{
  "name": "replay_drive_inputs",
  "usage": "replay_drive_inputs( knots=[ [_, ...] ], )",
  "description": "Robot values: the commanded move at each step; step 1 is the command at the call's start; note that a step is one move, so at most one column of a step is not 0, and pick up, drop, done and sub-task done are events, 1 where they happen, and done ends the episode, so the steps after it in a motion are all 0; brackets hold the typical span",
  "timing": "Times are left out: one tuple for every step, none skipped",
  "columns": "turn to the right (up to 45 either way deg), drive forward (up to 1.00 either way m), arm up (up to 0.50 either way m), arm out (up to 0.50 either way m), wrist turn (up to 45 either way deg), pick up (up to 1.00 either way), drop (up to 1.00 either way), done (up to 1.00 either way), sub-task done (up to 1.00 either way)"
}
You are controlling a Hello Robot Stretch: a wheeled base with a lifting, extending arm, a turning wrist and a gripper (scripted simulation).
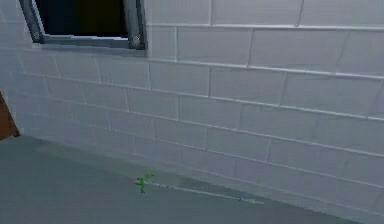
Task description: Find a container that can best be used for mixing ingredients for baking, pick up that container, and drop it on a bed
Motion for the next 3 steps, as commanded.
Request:
replay_drive_inputs(
  knots=[
    [-36.0,0.00,0.00,0.00,0.0,0.00,0.00,0.00,0.00],
    [0.0,0.30,0.00,0.00,0.0,0.00,0.00,0.00,0.00],
    [-21.0,0.00,0.00,0.00,0.0,0.00,0.00,0.00,0.00]
  ],
)
